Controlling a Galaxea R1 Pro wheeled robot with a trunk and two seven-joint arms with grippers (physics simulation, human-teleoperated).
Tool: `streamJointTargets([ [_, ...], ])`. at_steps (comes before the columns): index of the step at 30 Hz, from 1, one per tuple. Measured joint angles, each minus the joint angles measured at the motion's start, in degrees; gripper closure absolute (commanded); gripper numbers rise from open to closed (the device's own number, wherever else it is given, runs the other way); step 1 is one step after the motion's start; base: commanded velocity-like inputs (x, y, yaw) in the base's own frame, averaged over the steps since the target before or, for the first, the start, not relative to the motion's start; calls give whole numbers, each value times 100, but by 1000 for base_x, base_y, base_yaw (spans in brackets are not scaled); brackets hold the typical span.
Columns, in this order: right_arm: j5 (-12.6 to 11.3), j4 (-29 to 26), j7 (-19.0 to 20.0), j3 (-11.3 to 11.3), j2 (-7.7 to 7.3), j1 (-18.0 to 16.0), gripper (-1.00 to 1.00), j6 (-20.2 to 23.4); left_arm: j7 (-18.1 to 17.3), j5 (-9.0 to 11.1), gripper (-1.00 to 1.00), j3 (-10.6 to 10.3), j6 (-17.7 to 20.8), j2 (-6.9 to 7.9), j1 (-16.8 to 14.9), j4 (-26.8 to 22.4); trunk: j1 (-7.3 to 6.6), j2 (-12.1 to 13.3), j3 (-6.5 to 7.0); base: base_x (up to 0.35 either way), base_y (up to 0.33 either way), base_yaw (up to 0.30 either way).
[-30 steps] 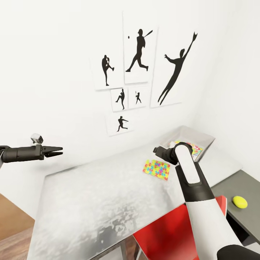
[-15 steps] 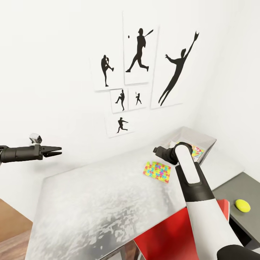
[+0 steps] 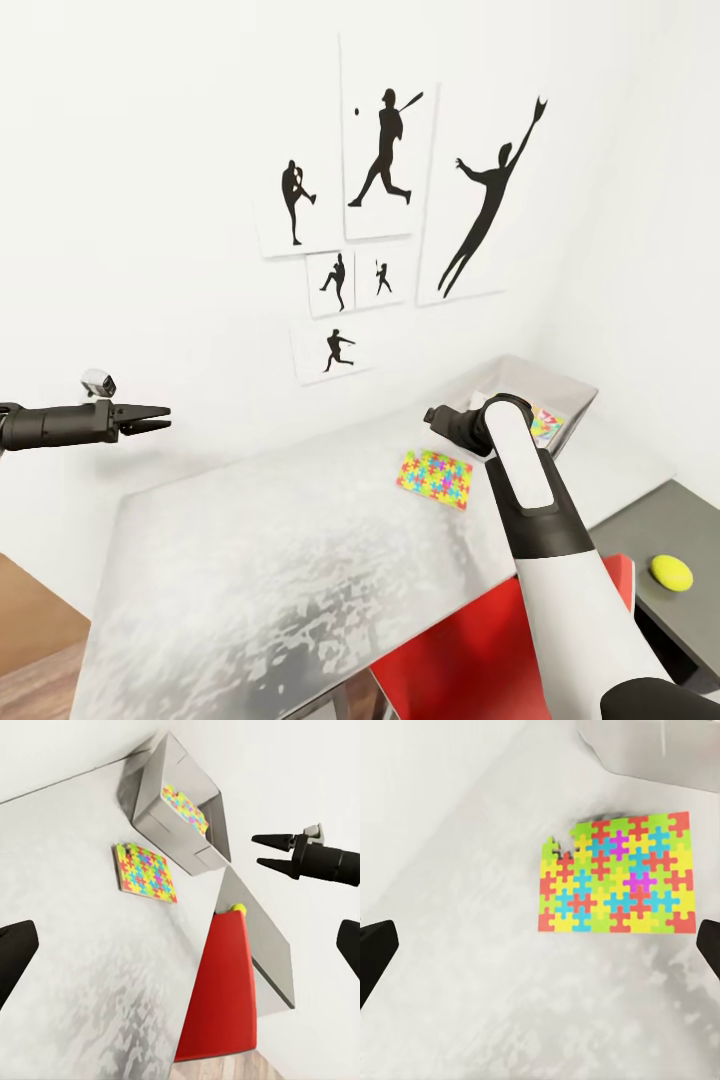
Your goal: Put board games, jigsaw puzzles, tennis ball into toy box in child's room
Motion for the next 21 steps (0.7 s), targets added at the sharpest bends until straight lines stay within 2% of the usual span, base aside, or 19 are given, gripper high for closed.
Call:
streamJointTargets([
  [21, -17, 9, -11, 0, -7, -10, -100, 6, 0, 0, -100, 4, 0, 0, 0, -9, 0, 1, 32, 0, 0, 0],
])
